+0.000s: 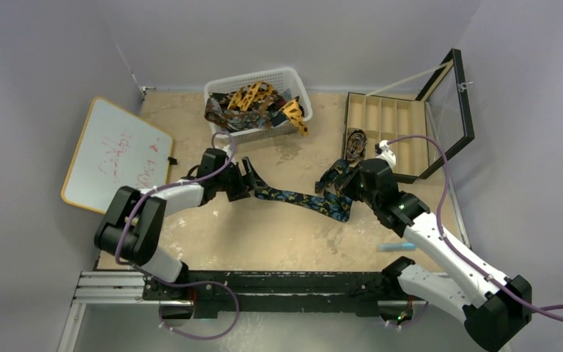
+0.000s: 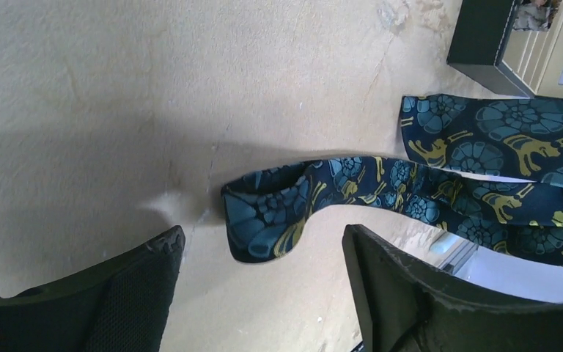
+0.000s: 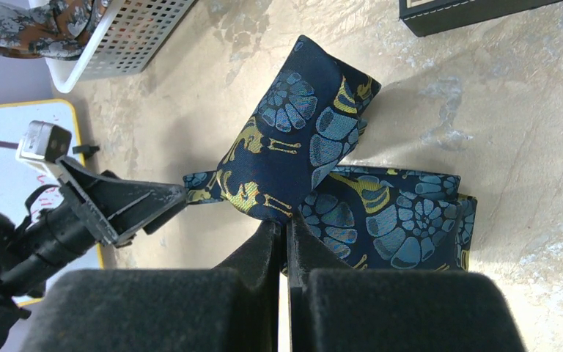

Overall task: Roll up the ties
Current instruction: Flatten out the tie at the center of the board.

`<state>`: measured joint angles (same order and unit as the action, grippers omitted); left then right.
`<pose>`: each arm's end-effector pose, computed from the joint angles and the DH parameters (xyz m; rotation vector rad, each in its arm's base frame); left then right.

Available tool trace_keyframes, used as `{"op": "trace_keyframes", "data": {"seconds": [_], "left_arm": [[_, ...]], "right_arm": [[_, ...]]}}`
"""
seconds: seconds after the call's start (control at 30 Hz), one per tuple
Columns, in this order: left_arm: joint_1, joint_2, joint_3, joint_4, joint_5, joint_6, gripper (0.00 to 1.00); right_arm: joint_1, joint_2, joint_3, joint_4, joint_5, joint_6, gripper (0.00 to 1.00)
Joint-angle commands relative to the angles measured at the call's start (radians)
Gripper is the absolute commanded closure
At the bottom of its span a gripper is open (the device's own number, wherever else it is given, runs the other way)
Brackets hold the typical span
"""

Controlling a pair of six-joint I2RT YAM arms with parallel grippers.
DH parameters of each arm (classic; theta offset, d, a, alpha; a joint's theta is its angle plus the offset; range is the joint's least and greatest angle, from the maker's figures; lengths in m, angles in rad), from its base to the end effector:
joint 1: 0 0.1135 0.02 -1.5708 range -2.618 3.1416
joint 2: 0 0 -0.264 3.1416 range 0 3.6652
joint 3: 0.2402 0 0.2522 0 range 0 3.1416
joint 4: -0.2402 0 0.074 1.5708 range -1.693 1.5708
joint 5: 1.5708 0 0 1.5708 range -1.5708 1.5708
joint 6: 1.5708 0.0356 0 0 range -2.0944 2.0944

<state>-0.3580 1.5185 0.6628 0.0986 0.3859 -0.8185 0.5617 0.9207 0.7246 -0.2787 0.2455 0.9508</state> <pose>0.2668 -0.1141 0.1581 -0.3635 2.4679 -0.9984 0.1812 0.1038 0.2852 0.5603 2.0266 0.6900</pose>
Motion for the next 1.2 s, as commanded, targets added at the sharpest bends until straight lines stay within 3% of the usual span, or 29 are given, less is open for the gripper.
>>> {"op": "trace_keyframes", "data": {"seconds": [0.0,0.2,0.3,0.4,0.5,0.57,0.67,0.7,0.77,0.83,0.9,0.97,1.17], "left_arm": [[0.011,0.091,0.051,0.121,0.133,0.044,0.26],[0.014,0.155,0.069,0.178,0.196,0.056,0.70],[0.025,0.074,0.061,0.131,0.169,0.065,1.00],[0.045,-0.044,0.046,0.065,0.134,0.068,1.00],[0.057,-0.184,0.049,-0.041,0.100,0.080,1.00],[0.057,-0.253,0.056,-0.132,0.069,0.093,1.00],[0.060,-0.337,0.046,-0.240,0.035,0.105,1.00],[0.062,-0.359,0.038,-0.266,0.029,0.106,1.00],[0.062,-0.405,0.016,-0.312,0.015,0.105,1.00],[0.062,-0.451,-0.008,-0.342,-0.004,0.102,1.00],[0.062,-0.486,-0.019,-0.384,-0.030,0.105,1.00],[0.063,-0.513,-0.022,-0.422,-0.057,0.110,1.00],[0.063,-0.559,-0.019,-0.493,-0.133,0.115,1.00]], "right_arm": [[-0.005,0.003,0.028,0.039,0.010,-0.018,1.00],[-0.014,0.028,0.065,0.033,0.002,-0.043,1.00],[-0.038,0.037,0.121,0.037,-0.037,-0.073,1.00],[-0.072,0.082,0.279,0.038,-0.150,-0.145,1.00],[-0.075,0.131,0.438,-0.084,-0.082,-0.164,1.00],[-0.079,0.093,0.392,-0.106,-0.008,-0.124,1.00],[-0.092,0.007,0.190,-0.147,0.045,0.003,0.99],[-0.093,-0.027,0.111,-0.147,0.041,0.045,0.94],[-0.094,-0.084,-0.081,-0.131,0.004,0.110,0.72],[-0.095,-0.115,-0.146,-0.155,-0.009,0.140,0.66],[-0.095,-0.132,-0.119,-0.209,0.027,0.140,0.55],[-0.095,-0.148,-0.062,-0.264,0.084,0.162,0.32],[-0.096,-0.107,0.077,-0.185,0.074,0.021,0.18]]}}
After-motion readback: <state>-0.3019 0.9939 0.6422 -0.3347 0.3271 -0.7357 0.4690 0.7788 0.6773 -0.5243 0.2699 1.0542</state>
